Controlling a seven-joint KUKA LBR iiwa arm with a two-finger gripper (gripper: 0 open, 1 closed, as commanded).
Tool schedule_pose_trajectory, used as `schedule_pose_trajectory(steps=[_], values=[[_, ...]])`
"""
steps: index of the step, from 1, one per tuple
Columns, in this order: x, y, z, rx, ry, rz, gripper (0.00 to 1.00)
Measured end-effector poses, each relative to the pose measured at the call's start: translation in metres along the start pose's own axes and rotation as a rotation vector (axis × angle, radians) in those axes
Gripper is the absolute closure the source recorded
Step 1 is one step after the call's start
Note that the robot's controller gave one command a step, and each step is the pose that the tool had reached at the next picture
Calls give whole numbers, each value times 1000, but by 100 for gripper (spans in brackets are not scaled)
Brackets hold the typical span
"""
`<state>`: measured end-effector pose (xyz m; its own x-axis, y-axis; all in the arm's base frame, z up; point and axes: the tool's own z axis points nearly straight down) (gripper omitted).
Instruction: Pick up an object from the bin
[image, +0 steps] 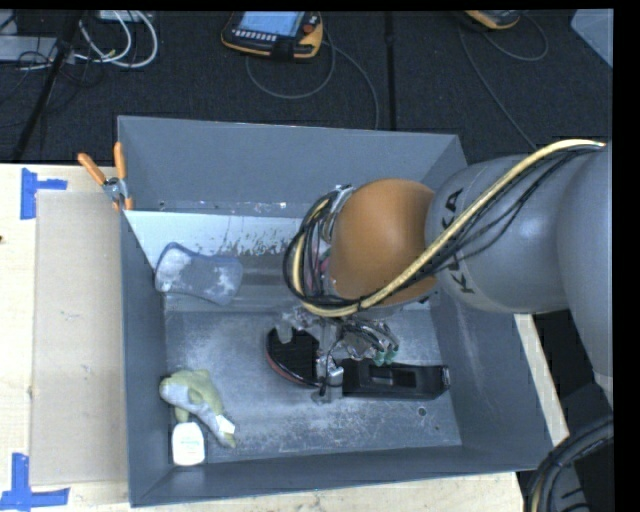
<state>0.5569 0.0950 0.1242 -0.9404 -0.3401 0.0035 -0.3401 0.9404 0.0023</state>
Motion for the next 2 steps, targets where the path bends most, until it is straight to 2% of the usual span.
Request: schedule_pose_trajectory(steps=[1,2], values=[[-9,-7,32,3,-13,-68,0],[-33,-15,47,1,-19,-215,0]])
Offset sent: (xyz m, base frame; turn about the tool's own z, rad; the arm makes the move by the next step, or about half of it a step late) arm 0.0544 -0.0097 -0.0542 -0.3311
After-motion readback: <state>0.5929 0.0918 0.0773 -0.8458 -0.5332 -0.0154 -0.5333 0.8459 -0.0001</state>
